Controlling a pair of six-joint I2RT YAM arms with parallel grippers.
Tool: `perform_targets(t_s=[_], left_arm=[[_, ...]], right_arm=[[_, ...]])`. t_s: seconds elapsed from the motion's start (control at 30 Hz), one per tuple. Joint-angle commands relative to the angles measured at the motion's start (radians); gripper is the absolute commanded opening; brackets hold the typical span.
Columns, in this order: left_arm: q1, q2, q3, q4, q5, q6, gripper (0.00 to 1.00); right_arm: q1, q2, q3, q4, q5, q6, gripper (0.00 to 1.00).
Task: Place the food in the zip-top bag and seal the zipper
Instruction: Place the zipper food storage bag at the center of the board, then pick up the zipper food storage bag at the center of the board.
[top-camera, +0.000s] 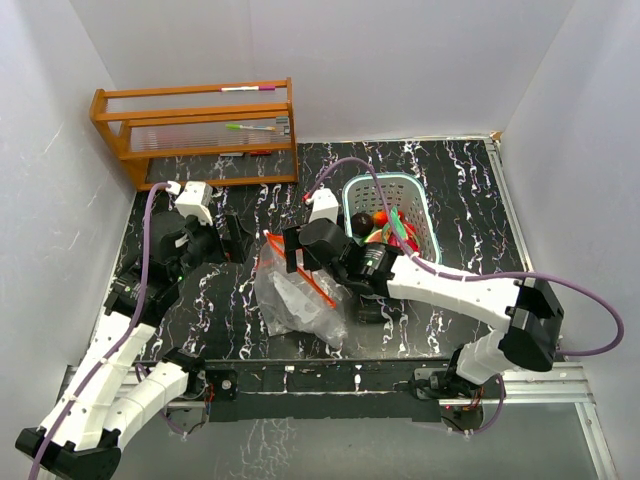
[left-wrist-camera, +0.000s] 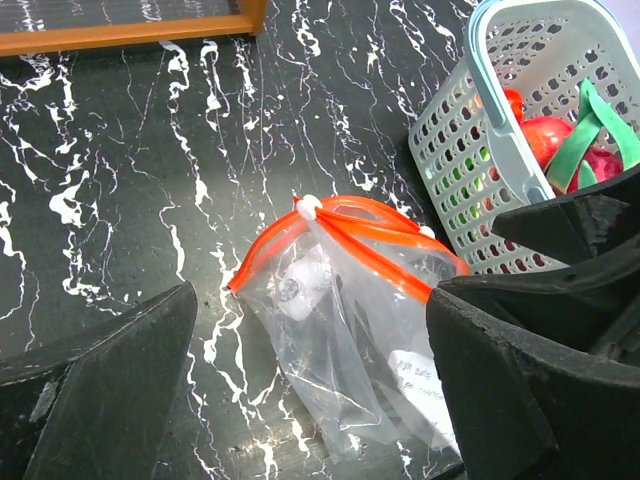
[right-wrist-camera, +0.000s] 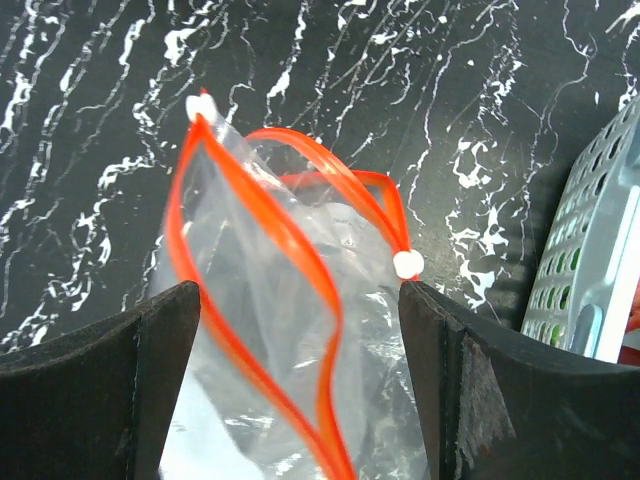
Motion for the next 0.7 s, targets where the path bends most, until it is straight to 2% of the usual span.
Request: perform_targets(t_s=[0.0,0.27,0.67], left_arm=[[-0.003,-0.016,-0.002,0.028,0.021,-0.023,0.97],[-0.003,-0.01,-0.01,0.017,0.016,-0.025,0.97],[-0.003,-0.01,-0.009,0.015,0.014,-0.022,0.97]], right_arm=[[0.003,-0.032,-0.027,0.063,-0.078,-0.036,0.83],[0.002,-0.028,-0.095,0.149,-0.14,-0.077,0.82],[0.0,0.032,-0.078,0.084,-0.013,-0.096,0.8]])
